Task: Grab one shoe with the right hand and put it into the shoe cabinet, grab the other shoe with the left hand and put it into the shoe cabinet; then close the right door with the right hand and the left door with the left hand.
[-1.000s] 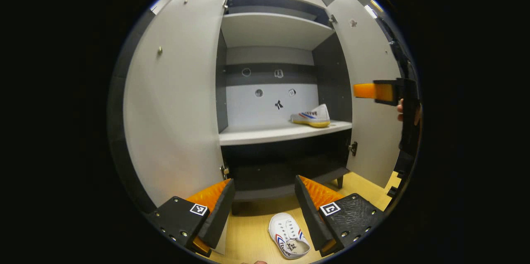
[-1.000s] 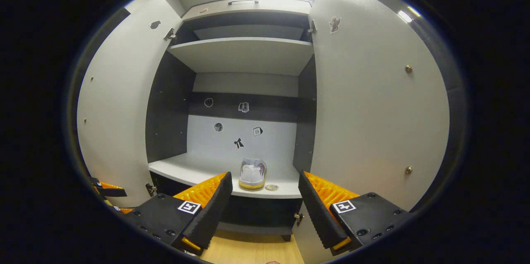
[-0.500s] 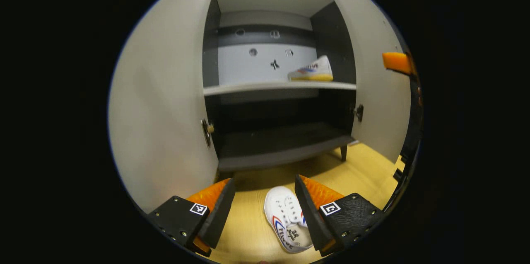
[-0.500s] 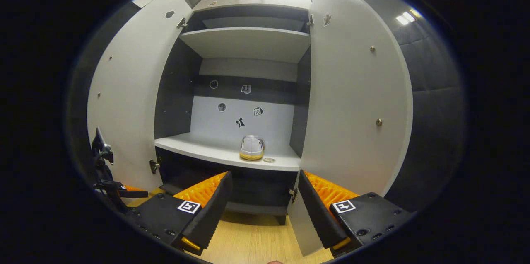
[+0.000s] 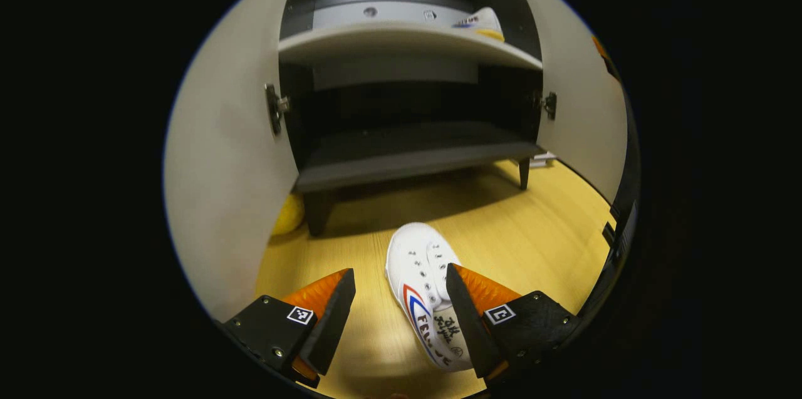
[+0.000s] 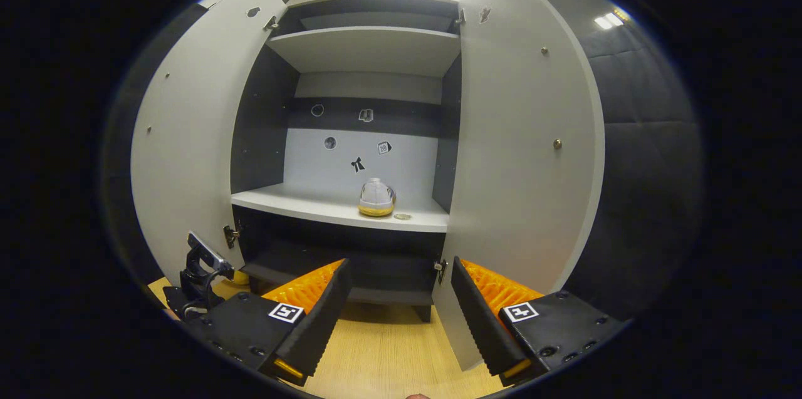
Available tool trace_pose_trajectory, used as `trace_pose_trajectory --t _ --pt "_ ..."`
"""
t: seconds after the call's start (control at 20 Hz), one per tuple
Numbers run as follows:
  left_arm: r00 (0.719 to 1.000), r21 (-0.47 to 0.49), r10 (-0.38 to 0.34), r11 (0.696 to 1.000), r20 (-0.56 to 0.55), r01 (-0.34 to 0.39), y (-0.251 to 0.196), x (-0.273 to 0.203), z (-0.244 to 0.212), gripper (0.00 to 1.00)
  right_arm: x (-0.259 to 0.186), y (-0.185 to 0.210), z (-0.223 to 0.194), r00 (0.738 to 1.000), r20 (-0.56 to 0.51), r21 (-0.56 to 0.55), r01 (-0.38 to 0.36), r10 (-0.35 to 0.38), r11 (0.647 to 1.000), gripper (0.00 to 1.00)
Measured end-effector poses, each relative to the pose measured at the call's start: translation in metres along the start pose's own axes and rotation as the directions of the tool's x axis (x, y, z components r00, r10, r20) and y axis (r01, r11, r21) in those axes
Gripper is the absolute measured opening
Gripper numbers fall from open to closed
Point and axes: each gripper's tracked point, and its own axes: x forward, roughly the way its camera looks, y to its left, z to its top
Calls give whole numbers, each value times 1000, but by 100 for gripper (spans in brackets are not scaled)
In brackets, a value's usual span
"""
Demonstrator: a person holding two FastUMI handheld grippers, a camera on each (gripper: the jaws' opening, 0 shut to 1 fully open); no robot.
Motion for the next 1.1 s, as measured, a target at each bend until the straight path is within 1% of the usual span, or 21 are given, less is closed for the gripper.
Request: trace_pose_trajectory --t 0.25,0.55,0.7,0.8,0.85,0.9,1.0,1.05,1.1 --pt "997 -13 1 1000 -82 -2 1 16 -29 80 -1 0 -10 1000 -26 -14 7 -7 1000 99" --pt "990 -26 -21 1000 -140 17 0 24 -42 80 2 0 -15 999 -42 -31 12 -14 999 100" --pt "991 -51 -36 998 -132 29 1 24 -42 83 4 3 -16 999 -44 -32 4 -5 999 100" --pt "986 -95 -92 992 -140 79 -11 28 -44 80 5 5 -16 999 -47 -34 -3 1 999 100" --pt "984 -112 -104 990 -142 89 -14 29 -41 70 4 6 -18 999 -47 -35 -4 2 999 100" --pt "983 -112 -103 990 -150 86 -15 27 -44 60 3 6 -17 999 -46 -37 -6 4 999 100" --pt "984 -70 -97 994 -152 87 -16 28 -43 49 2 6 -17 999 -44 -35 -10 8 999 100" --pt "985 -53 -83 996 -150 75 -17 28 -41 49 2 7 -19 999 -48 -35 -17 15 999 100" --pt "985 -48 -78 996 -153 71 -17 28 -43 46 1 6 -20 999 -51 -36 -17 15 999 100"
